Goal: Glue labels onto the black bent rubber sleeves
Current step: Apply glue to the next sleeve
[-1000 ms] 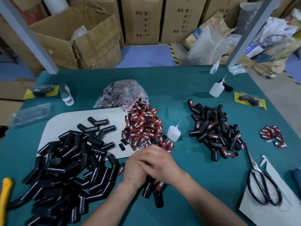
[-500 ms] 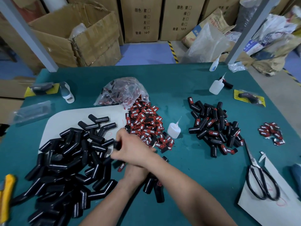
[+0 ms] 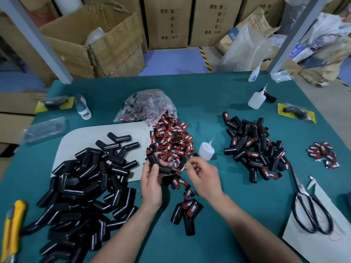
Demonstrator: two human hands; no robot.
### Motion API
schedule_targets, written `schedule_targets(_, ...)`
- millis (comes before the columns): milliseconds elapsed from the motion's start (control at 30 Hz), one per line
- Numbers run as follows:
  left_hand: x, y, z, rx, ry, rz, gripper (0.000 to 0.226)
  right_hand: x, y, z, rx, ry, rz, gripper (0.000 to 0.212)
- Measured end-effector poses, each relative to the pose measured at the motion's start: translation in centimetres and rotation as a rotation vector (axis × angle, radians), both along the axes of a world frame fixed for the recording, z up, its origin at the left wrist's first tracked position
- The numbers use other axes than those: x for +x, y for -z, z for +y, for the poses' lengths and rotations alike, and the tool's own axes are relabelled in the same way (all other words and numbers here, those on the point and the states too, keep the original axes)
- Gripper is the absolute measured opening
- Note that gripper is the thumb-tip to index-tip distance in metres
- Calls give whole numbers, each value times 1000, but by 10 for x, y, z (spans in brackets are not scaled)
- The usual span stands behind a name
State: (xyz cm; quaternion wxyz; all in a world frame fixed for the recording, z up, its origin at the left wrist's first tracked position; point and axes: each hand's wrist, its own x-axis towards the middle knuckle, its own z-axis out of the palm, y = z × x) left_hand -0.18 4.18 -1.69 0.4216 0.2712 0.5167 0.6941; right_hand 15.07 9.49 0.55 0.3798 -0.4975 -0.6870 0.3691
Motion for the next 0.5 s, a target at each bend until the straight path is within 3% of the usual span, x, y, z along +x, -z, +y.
schedule_targets(33,-3,-1,1,10,-20,20,19,12,2,1,138,18,-34,8)
schedule_targets(133,-4,8,-2,-34,-58,335,26,36,8,8,313,-36,-76,7)
schedule_targets(200,1,11,-8,-13,21,349,29,46,12,13,457,-26,-142,8)
schedule_targets(267,6,7,-14,-14,107,371,31,54,12,22,545,116,-84,9)
schedule_targets(300,6,7,-16,-23,149,425,32,58,11,27,515,196,-30,14)
schedule_targets(367,8,6,-18,-64,211,413,35,62,10,33,325,244,-49,44)
schedule_targets(433,5,9,-19,-75,235,445,32,61,15,35,171,197,-346,75)
schedule_targets(500,0,14,-20,-79,276,489,24,55,21,33,65,180,-510,89)
